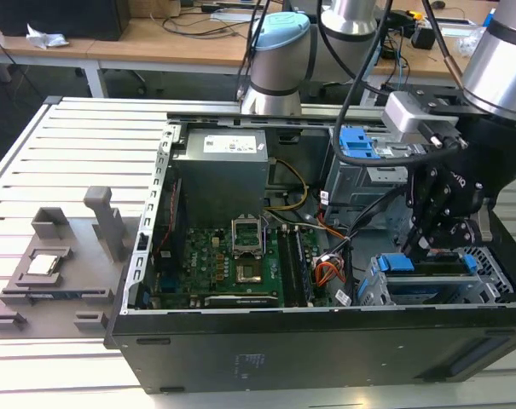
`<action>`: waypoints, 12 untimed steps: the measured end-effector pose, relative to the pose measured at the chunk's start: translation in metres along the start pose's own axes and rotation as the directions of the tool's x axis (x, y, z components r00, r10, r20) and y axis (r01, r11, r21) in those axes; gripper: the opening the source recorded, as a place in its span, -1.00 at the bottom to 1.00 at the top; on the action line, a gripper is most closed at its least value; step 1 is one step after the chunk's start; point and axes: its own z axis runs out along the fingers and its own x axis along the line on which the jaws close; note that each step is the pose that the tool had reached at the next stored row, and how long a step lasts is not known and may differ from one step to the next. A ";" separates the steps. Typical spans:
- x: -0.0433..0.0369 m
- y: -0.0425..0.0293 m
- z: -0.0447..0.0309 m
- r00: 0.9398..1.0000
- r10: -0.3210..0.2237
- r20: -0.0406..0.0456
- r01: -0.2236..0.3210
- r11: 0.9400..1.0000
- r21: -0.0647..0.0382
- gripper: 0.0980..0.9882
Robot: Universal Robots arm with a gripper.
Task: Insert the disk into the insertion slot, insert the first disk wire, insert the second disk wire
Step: 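Insert the second disk wire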
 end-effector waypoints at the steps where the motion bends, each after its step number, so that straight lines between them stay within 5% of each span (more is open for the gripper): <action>1: 0.0019 -0.0005 0.0002 1.000 0.000 0.011 0.000 1.000 0.000 -0.90; 3: 0.0059 -0.0038 0.0003 0.999 -0.001 0.039 0.001 1.000 0.000 -0.90; 5: 0.0089 -0.0068 0.0003 0.998 -0.002 0.057 0.002 1.000 -0.001 -0.90; 12: 0.0096 -0.0144 0.0011 0.998 -0.002 0.064 0.003 1.000 -0.004 -0.90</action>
